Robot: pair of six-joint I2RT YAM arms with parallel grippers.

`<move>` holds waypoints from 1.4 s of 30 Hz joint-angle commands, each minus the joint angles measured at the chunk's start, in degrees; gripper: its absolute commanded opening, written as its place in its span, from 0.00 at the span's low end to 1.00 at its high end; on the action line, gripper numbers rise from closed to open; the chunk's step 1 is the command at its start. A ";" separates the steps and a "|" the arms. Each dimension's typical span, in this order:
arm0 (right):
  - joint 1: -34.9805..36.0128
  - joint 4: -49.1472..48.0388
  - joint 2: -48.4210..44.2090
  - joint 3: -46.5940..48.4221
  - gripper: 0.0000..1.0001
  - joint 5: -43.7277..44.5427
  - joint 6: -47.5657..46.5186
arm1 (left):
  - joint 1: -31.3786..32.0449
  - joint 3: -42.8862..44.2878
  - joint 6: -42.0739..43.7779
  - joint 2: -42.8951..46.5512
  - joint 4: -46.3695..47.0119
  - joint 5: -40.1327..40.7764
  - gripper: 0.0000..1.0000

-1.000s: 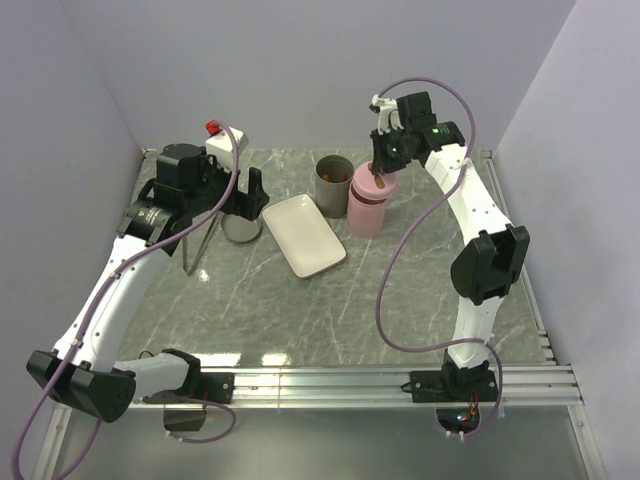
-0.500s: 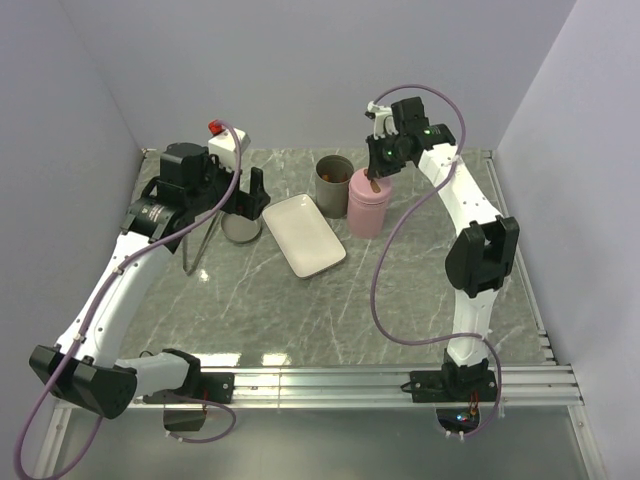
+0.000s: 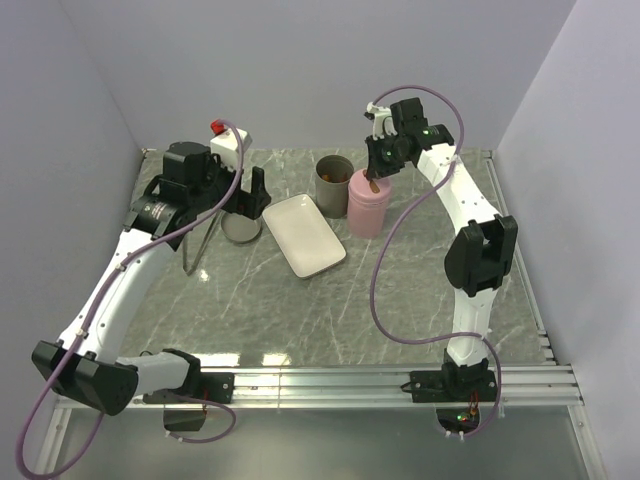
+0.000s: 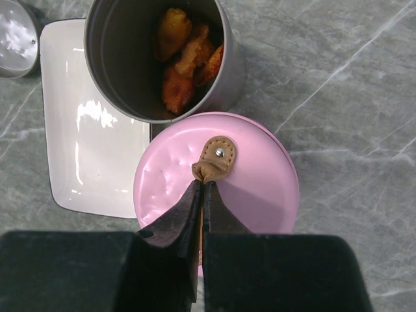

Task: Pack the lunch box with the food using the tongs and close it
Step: Close the box lid on the packing box.

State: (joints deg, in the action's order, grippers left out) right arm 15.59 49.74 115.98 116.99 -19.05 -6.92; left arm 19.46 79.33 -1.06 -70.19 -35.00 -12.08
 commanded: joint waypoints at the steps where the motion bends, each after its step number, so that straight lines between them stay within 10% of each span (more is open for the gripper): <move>1: 0.05 -2.27 -0.14 0.52 0.00 -0.81 0.33 | -0.22 2.32 0.44 -0.47 0.64 0.21 0.99; 42: -2.76 -13.00 -8.67 -11.70 0.00 -6.53 5.07 | -0.22 3.20 0.36 -0.82 0.11 0.56 0.99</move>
State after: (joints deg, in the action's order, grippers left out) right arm 13.08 37.19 108.14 102.48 -24.34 -2.17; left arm 19.46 79.90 -1.06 -71.11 -35.09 -11.92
